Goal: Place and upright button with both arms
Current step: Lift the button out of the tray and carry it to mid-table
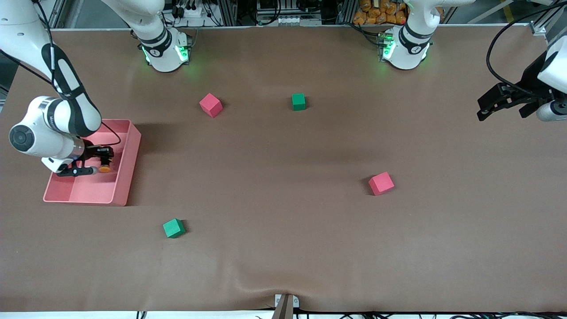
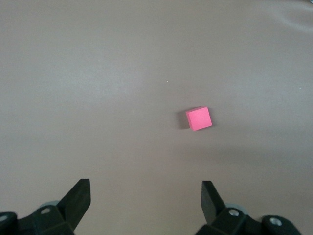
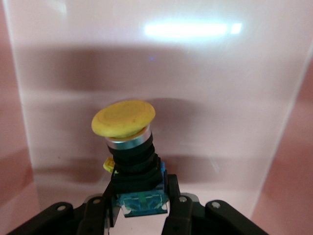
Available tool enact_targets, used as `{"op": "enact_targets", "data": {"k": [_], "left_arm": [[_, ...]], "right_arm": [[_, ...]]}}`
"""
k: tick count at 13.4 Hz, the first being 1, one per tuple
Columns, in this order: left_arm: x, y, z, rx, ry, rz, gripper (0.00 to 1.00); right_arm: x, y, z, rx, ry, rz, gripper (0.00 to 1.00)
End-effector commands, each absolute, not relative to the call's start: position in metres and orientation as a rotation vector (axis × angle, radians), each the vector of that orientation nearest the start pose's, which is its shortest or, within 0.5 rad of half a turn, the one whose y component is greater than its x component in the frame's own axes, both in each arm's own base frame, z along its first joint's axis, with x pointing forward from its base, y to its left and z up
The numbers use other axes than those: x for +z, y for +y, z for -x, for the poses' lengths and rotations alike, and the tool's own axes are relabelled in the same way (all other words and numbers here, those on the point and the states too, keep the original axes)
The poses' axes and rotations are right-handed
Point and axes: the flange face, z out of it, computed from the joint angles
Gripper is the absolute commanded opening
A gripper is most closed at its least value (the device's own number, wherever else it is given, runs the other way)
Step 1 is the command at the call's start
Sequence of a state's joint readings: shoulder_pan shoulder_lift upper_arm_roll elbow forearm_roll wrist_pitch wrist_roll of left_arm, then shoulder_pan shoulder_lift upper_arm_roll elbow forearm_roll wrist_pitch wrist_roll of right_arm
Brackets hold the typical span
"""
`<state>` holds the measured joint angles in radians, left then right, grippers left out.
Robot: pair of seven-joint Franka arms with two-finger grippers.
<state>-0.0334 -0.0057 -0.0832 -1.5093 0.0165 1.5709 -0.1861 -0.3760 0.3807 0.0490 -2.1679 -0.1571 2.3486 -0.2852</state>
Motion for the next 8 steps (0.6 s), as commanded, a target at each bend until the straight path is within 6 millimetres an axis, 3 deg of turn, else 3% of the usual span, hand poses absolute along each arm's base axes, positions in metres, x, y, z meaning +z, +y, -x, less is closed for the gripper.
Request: {"op": "enact_targets", "data": {"k": [1,4,6,8], "left_arm": [[0.658,-0.062,-0.553,-0.121,-0.083,3.128,1.00],[0.660,-0.067,-0.551,-0.126,-0.092,3.128,1.00],[0.660,-0.064,-0.552,-0.128,-0.097,3.133,1.00],[0.660,-0.069,-0.552,-0.126,-0.073,3.140,1.00]], "right_arm": [[0.263,-0.175,-0.527,0.297,-0.147,3.176,0.00],[0.317,-0.170,-0.551,0.238,-0.171,3.201,0.00],[0.347,-0.153,-0.571,0.187,-0.233,3.217,0.00],[0.377,-0.120,-0.592,0.166,-0.306,3.226,0.00]]}}
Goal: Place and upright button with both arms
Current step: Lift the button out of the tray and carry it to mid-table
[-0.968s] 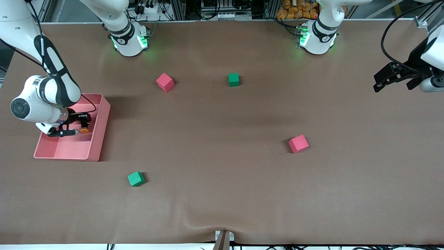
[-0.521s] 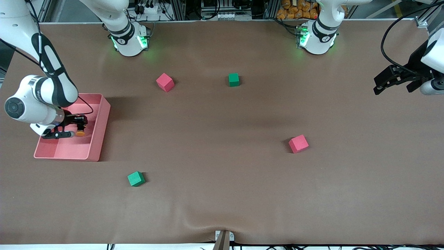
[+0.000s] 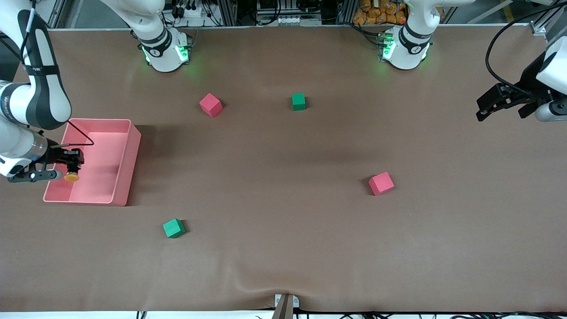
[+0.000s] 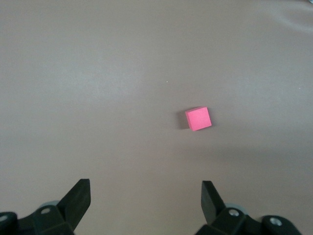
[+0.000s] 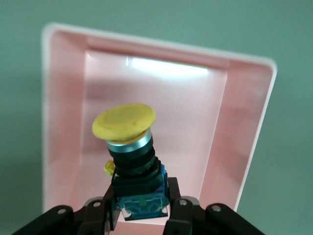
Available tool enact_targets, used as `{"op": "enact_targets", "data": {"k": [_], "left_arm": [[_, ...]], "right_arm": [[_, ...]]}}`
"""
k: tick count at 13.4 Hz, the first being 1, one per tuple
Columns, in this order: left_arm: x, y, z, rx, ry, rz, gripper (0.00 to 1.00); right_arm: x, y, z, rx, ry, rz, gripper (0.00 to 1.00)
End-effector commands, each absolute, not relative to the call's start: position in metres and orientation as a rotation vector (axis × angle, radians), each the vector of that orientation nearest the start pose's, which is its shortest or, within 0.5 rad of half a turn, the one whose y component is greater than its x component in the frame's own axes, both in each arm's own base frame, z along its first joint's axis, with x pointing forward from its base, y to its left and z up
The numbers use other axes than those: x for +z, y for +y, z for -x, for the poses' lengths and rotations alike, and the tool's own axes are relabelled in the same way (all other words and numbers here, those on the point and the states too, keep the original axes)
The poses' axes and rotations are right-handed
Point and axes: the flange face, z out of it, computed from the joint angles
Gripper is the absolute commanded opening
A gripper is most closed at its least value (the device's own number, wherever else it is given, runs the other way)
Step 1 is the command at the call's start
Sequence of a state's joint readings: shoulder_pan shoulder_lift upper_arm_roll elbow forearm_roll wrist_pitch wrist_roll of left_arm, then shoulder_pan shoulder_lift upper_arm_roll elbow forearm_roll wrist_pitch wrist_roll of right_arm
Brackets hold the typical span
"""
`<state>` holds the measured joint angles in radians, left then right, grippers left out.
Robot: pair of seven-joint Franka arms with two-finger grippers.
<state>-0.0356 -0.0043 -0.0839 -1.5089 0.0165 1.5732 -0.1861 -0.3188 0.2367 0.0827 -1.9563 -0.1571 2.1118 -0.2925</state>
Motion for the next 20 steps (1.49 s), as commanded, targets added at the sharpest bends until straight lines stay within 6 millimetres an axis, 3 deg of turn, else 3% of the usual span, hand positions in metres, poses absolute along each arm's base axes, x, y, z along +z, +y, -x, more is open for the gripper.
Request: {"op": "enact_targets", "data": {"k": [1,3,6,9,12,14,16,18,20], "left_arm": [[0.660,-0.069,-0.552,-0.129,-0.070,3.138,1.00],[0.660,-0.068,-0.552,-0.130,-0.073,3.135,1.00],[0.658,-0.061,-0.554,-0.127,-0.087,3.136,1.00],[0.646,-0.072,-0.567,-0.152,-0.082,3.147,1.00],[0.640,-0.071,-0.572,-0.152,-0.080,3.148,1.00],[0.632,-0.071,-0.575,-0.130,-0.070,3.149,1.00],[0.627,-0.074,-0.578,-0.117,-0.075,3.150,1.00],[0.628,-0.074,-0.579,-0.124,-0.075,3.152,1.00],[0.621,-0.075,-0.583,-0.110,-0.075,3.152,1.00]], "right_arm": [[0.390,-0.107,-0.597,0.195,-0.331,3.221,0.00],[0.407,-0.077,-0.610,0.183,-0.390,3.201,0.00],[0.420,0.012,-0.634,0.071,-0.510,3.107,0.00],[0.406,0.096,-0.660,0.048,-0.549,3.070,0.00],[0.370,0.195,-0.671,0.071,-0.419,3.063,0.00],[0.346,0.272,-0.665,0.074,-0.335,3.072,0.00],[0.324,0.344,-0.644,0.033,-0.206,3.072,0.00],[0.298,0.404,-0.613,0.067,-0.158,3.040,0.00],[0.279,0.447,-0.586,0.106,-0.132,2.995,0.00]]}}
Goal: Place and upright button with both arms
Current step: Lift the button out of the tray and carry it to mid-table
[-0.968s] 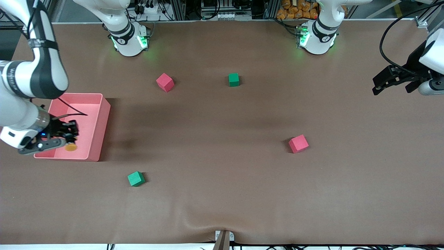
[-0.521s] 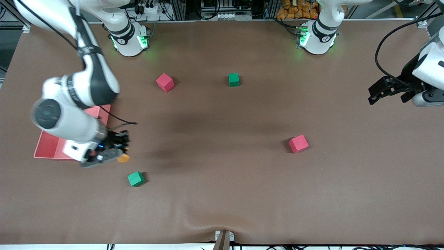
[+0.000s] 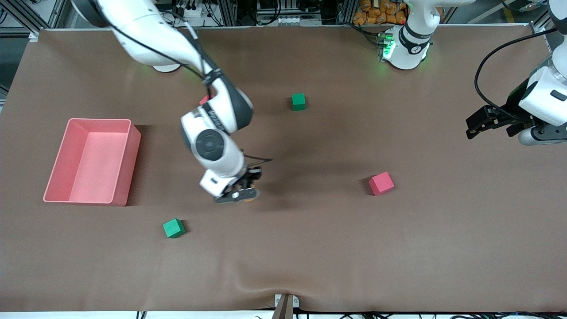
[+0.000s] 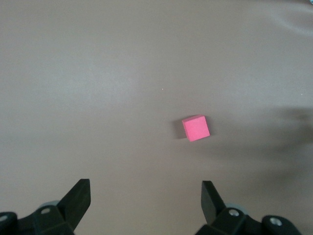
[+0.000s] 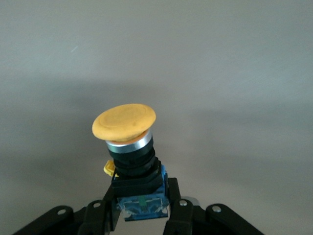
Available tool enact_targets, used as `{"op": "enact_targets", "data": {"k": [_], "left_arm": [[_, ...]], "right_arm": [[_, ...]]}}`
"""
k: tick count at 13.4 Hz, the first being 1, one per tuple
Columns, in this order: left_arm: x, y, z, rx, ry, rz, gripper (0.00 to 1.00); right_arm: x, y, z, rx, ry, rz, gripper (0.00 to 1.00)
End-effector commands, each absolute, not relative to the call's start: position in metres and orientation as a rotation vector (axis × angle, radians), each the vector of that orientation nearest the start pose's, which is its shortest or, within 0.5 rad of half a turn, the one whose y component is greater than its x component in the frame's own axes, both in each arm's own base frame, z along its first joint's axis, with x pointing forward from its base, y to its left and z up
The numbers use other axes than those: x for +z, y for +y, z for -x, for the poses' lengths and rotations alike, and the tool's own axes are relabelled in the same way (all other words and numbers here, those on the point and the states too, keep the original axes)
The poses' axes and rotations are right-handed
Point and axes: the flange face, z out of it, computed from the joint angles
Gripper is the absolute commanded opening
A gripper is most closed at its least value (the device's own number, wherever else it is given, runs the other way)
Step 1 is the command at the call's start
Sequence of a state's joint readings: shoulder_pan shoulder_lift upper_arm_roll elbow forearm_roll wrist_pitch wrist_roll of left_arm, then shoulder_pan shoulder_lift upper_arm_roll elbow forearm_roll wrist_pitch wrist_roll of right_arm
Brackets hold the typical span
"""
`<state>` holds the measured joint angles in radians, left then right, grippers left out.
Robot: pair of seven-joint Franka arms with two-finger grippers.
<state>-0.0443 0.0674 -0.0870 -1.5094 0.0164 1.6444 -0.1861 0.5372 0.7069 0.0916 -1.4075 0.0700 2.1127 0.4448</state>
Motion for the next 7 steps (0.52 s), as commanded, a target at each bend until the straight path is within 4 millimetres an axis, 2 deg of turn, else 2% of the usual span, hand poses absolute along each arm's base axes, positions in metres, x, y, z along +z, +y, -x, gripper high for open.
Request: {"op": "enact_targets", "data": {"k": [1,3,7], "left_arm": [[0.617,-0.072,-0.583,-0.096,-0.075,3.151,1.00],[0.621,-0.067,-0.583,-0.105,-0.078,3.151,1.00],[0.626,-0.066,-0.581,-0.127,-0.092,3.150,1.00]], "right_arm": [[0.272,0.456,-0.582,0.089,-0.091,2.988,0.00],[0.252,0.472,-0.571,0.096,-0.056,2.991,0.00],[0.216,0.482,-0.555,0.164,-0.014,3.023,0.00]]}}
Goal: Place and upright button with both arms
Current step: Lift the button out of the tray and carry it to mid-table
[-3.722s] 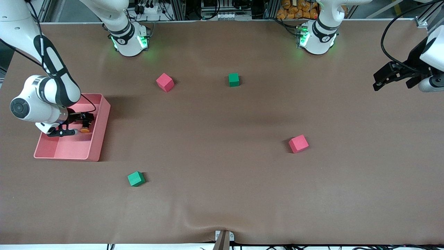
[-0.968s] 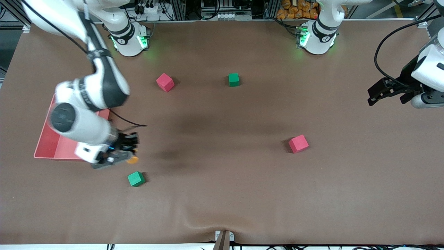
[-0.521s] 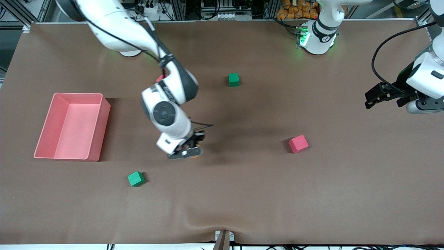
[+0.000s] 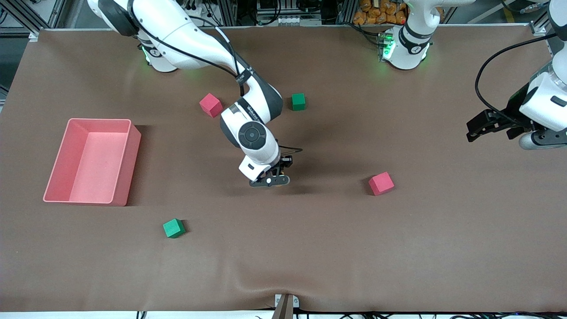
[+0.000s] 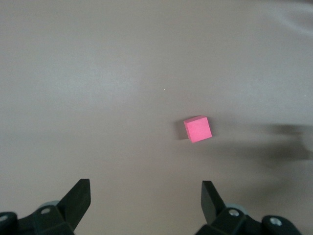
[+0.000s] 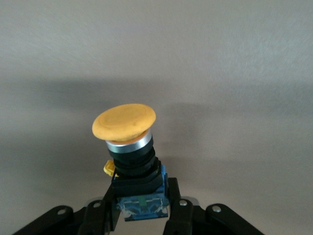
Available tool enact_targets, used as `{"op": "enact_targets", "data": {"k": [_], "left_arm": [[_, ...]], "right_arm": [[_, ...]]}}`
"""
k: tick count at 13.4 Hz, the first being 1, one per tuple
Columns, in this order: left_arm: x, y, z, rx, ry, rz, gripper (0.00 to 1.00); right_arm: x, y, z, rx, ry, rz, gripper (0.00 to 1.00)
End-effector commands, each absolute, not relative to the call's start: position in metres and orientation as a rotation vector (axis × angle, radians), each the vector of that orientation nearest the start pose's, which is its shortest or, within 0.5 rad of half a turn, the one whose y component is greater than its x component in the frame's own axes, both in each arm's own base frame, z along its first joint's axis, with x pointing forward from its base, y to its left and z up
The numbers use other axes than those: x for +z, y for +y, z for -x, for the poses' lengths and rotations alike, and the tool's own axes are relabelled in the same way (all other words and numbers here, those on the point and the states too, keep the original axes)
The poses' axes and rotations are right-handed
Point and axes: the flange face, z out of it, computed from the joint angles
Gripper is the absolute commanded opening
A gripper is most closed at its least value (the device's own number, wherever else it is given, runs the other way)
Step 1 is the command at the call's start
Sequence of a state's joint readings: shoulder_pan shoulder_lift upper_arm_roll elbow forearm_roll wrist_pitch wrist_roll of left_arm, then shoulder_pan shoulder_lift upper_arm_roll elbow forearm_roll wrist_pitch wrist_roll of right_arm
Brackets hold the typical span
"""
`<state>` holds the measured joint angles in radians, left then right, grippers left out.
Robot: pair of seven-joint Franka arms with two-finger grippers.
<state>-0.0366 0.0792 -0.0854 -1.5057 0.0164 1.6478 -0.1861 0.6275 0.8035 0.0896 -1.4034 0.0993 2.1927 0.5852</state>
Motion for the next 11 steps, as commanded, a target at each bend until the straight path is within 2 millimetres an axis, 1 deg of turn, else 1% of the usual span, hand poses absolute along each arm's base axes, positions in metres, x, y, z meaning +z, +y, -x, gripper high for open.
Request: {"op": "enact_targets", "data": {"k": [1,3,4,5,6,7,8,9,10,11], "left_arm": [[0.626,-0.069,-0.581,-0.125,-0.080,3.150,1.00],[0.622,-0.074,-0.582,-0.117,-0.068,3.151,1.00],[0.622,-0.075,-0.583,-0.115,-0.061,3.151,1.00],[0.621,-0.076,-0.583,-0.113,-0.058,3.148,1.00],[0.621,-0.078,-0.583,-0.113,-0.053,3.148,1.00],[0.619,-0.079,-0.583,-0.108,-0.049,3.148,1.00],[0.616,-0.084,-0.584,-0.101,-0.037,3.149,1.00],[0.615,-0.085,-0.585,-0.101,-0.039,3.147,1.00],[0.614,-0.086,-0.585,-0.099,-0.041,3.147,1.00],[0.614,-0.086,-0.585,-0.099,-0.041,3.147,1.00]], "right_arm": [[0.210,0.486,-0.550,0.178,0.001,3.030,0.00],[0.205,0.489,-0.546,0.186,0.000,3.034,0.00],[0.204,0.486,-0.547,0.193,0.013,3.032,0.13],[0.196,0.486,-0.544,0.209,0.008,3.041,0.61],[0.193,0.486,-0.542,0.206,0.005,3.052,1.00],[0.194,0.486,-0.542,0.210,0.004,3.057,1.00],[0.198,0.485,-0.544,0.204,0.004,3.057,1.00],[0.205,0.482,-0.548,0.193,0.013,3.053,1.00],[0.214,0.479,-0.552,0.179,0.019,3.047,1.00],[0.229,0.475,-0.558,0.165,0.033,3.038,1.00]]}}
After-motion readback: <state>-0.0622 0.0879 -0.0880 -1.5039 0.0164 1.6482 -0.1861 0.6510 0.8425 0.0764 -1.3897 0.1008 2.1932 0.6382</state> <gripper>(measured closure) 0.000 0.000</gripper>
